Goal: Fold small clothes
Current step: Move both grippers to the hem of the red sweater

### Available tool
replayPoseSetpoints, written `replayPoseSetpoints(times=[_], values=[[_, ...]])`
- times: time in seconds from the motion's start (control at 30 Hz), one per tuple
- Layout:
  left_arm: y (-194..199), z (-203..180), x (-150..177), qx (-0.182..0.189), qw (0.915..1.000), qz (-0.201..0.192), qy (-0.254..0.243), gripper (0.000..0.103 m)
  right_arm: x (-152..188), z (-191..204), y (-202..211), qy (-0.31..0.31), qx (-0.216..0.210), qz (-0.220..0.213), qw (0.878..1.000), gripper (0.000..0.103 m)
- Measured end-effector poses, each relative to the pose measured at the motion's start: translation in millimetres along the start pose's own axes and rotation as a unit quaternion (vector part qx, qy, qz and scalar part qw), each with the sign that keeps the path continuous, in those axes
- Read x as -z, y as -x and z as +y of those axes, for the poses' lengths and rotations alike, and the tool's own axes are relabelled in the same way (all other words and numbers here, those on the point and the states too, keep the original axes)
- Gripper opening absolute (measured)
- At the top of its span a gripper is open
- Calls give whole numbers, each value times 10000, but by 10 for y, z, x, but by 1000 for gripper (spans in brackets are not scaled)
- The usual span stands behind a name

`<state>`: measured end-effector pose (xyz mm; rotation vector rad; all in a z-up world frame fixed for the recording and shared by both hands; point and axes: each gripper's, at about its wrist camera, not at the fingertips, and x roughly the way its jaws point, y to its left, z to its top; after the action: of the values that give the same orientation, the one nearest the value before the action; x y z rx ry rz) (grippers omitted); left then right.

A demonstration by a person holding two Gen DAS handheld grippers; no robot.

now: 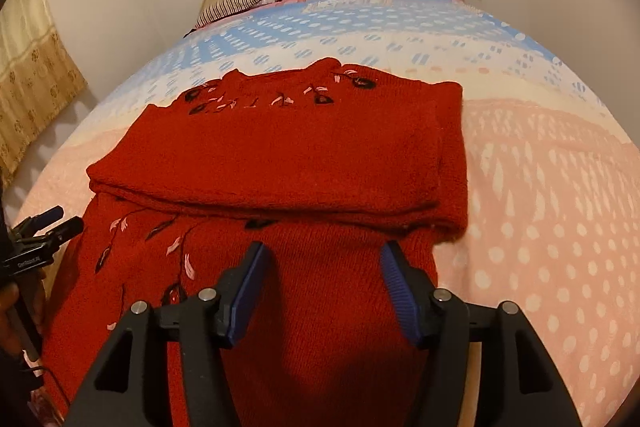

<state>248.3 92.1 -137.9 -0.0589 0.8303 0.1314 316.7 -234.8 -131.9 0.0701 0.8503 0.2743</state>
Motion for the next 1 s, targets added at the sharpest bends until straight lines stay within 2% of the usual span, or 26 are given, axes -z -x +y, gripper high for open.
replayPoseSetpoints(times=[0.4, 0.77, 0.9, 1.0], values=[[441, -27, 304, 561, 9982, 45, -188, 103, 295, 71, 320, 84, -24, -11, 10000, 60], [824, 37, 758, 1034, 9936, 354, -283, 103, 642, 96, 622, 143, -51, 23, 9999, 61], [966, 36, 903, 1117, 9919, 430, -414, 103, 745, 80, 714, 119, -68, 28, 9999, 61], [1082, 112, 977, 1149, 9918, 458, -332, 103, 808, 64, 764, 103, -69, 33, 9999, 61]])
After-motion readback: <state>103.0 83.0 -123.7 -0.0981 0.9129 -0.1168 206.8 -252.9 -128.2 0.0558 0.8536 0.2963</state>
